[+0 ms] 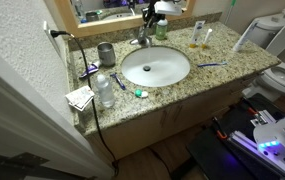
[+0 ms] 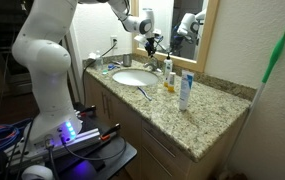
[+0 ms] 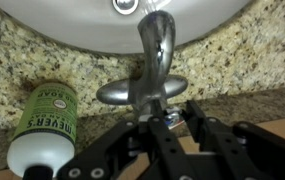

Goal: Push the faucet handle upwards

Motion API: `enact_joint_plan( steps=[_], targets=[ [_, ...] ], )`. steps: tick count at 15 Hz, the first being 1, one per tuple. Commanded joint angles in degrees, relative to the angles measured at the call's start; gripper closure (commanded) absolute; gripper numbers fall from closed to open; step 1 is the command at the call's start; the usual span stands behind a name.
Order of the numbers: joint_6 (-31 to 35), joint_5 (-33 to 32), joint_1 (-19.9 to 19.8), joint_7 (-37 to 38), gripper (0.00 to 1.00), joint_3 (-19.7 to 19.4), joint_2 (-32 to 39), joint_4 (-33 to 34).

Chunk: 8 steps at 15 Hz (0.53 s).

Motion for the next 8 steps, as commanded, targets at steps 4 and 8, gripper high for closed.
enact_joint_plan(
  steps=[4, 8],
  targets=[
    [10.19, 3.80, -1.68, -1.31, 0.93, 1.39, -11.35, -10.24],
    [8.77, 4.89, -1.78, -2.68, 0.31, 2.04, -21.21, -14.21]
  ],
)
